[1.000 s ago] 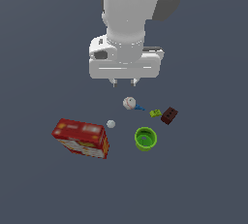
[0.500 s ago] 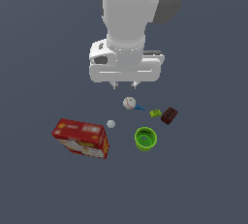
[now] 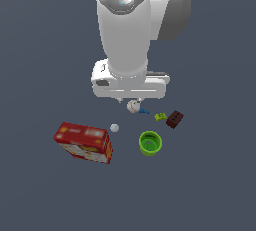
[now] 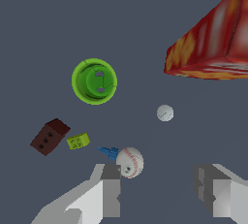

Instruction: Pick up a designated object from a clutter of objects.

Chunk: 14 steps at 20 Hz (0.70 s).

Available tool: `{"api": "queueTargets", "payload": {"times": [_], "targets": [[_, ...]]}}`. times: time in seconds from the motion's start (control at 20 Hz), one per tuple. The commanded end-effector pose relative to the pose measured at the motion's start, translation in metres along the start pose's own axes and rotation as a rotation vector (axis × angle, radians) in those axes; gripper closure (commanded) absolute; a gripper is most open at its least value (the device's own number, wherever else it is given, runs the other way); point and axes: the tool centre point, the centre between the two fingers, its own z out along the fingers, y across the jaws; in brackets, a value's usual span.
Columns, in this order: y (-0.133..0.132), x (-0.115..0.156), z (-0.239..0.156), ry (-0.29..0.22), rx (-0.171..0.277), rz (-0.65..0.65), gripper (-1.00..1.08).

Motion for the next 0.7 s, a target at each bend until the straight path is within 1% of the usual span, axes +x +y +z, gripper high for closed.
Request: {"api": "queueTargets", "payload": {"times": [0.0, 0.65], "targets": [[-0.002, 0.009, 0.010, -0.040, 0.022, 0.034, -0.20], [-0.016, 0.054, 0.079, -0.274, 0.148, 0.210, -0.20]]}}
